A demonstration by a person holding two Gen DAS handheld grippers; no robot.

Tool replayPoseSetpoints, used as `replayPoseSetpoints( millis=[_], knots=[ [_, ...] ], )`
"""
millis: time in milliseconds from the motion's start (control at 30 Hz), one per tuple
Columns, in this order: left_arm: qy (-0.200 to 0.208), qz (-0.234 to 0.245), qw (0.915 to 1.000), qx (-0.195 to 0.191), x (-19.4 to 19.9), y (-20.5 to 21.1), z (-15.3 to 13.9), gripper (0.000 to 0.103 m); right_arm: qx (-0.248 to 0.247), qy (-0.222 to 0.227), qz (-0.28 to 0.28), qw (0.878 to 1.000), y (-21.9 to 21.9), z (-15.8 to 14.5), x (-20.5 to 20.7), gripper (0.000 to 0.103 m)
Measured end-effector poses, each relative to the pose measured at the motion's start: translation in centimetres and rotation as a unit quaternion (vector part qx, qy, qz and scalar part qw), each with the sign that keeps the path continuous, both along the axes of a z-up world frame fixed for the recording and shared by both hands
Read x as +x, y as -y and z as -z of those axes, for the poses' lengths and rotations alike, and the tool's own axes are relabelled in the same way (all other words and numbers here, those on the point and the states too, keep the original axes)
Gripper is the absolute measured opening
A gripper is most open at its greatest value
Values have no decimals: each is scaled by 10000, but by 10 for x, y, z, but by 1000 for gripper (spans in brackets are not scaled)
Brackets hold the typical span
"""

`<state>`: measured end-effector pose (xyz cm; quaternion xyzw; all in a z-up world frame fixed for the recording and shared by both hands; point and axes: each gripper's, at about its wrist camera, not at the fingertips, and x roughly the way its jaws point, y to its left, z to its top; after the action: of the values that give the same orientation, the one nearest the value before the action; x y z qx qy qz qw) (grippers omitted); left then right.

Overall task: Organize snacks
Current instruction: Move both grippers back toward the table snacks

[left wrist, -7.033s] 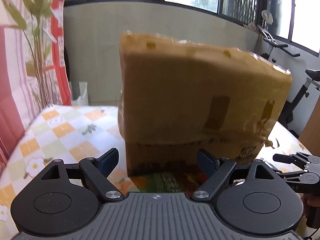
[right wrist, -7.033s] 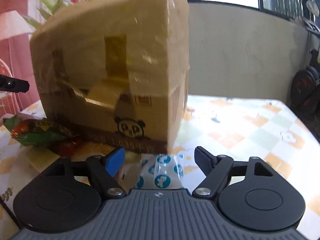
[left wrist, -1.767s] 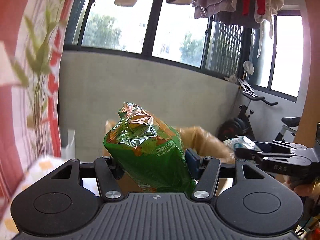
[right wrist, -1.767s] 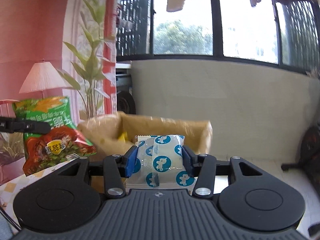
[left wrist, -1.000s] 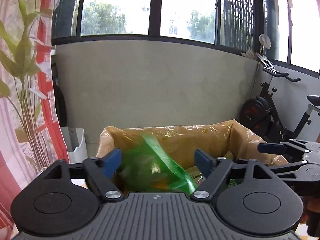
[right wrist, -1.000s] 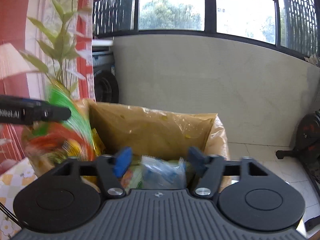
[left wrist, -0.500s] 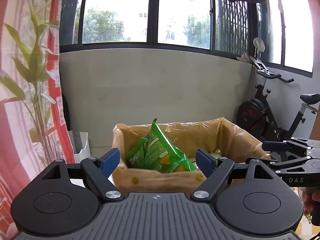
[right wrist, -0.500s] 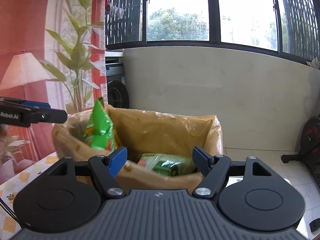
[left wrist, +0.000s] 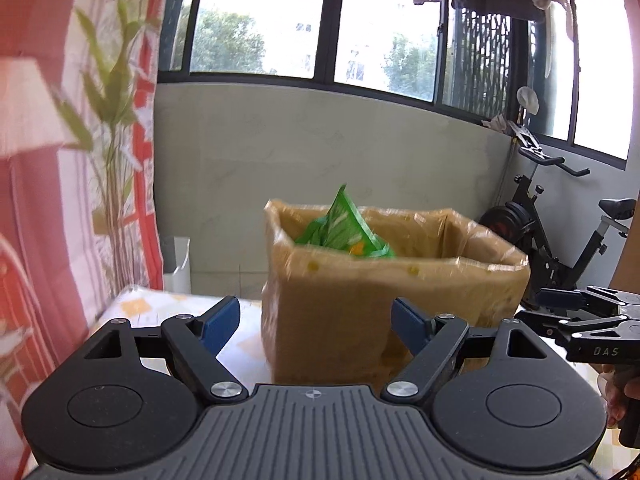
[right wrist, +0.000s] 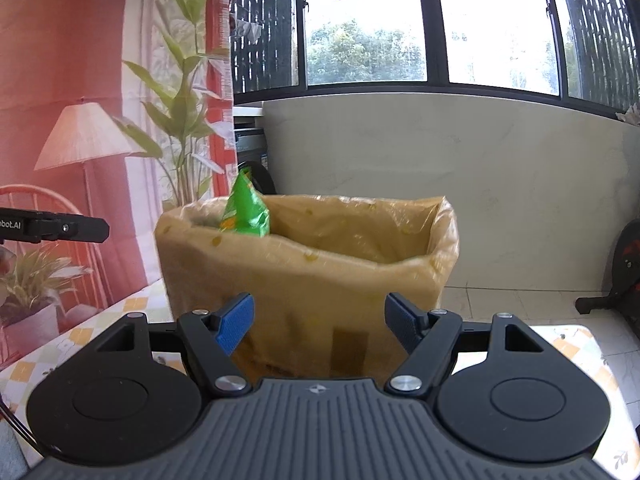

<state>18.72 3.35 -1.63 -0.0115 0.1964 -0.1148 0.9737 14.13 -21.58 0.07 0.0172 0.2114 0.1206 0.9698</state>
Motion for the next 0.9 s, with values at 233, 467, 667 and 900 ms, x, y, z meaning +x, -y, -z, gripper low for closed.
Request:
replayPoseSetpoints(
  millis=[233,467,667,900],
  knots=[
    [-391,-233,9990,-31,-5,-25,40,83,78,-257,-101,9996,0,34,-14,75],
    [-804,-470,9956,-38,3,-47,78,82,32,-806,-116,9967,1,77,-17,75],
    [-1056,-542,9929,-86,12,-54,99,80,37,-1391,-89,9902,-2,111,-1,75],
    [-1171,-559,9915,-129,17,-54,111,80,163,-1678,168,9855,-12,130,34,75]
  ],
)
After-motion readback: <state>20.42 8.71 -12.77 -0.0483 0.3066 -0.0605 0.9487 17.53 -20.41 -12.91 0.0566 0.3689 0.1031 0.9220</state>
